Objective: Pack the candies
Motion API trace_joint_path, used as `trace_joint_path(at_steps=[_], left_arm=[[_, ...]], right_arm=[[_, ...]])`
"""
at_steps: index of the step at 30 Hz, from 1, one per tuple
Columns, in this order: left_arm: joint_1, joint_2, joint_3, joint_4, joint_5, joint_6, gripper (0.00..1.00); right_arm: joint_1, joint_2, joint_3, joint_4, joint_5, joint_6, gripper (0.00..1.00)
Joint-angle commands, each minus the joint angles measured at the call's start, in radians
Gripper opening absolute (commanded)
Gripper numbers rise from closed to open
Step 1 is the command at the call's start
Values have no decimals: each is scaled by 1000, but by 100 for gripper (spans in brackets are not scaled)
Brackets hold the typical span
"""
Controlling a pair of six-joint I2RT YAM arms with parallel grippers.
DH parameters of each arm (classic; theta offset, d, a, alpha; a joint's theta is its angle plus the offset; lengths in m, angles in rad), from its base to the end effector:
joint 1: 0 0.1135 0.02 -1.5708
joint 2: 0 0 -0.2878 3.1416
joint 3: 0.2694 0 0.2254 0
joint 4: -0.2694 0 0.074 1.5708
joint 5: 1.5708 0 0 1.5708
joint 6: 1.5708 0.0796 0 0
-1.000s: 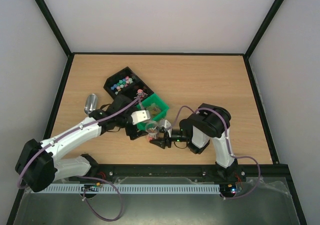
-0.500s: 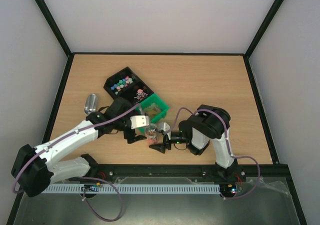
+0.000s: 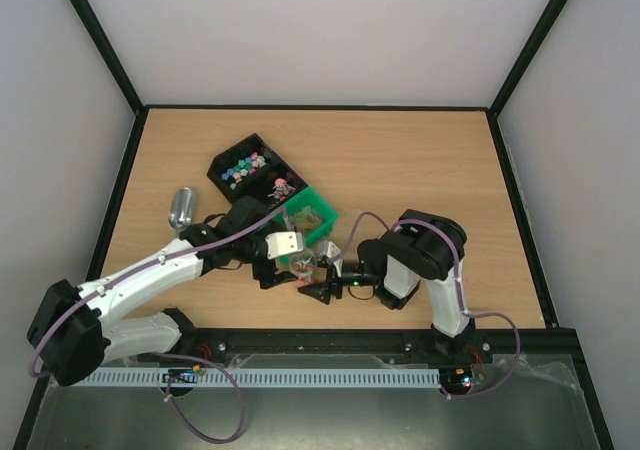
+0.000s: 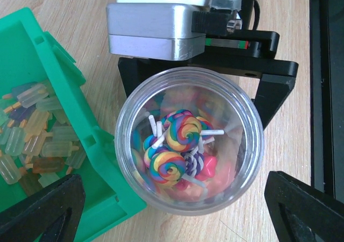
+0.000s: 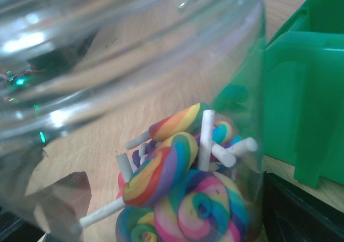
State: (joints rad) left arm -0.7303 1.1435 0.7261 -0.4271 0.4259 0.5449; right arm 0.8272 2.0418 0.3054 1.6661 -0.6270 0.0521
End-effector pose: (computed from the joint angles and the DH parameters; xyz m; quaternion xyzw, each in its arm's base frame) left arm 0.1427 -0.1719 0.2327 0.6042 0.6895 -0.2289 0.3274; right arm 0.1769 0.2613 0.1360 -0.4577 0.5648 0.4802 0.4909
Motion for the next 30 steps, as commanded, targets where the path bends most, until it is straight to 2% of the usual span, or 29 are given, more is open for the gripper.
trace_joint_path(at_steps=[1, 5, 17, 30], left_arm=[[-9, 25, 15, 38, 4, -27, 95], [-9, 37, 17, 35, -2, -22, 94], [-9, 38, 12, 27, 2, -17, 93], [-9, 43, 17, 53, -7, -45, 93]], right_arm=[[7, -28, 2, 232, -13, 3, 87], [7, -38, 5, 233, -9, -15, 92], [7, -41, 31, 233, -2, -72, 91], [8, -75, 15, 233, -23, -81, 74]])
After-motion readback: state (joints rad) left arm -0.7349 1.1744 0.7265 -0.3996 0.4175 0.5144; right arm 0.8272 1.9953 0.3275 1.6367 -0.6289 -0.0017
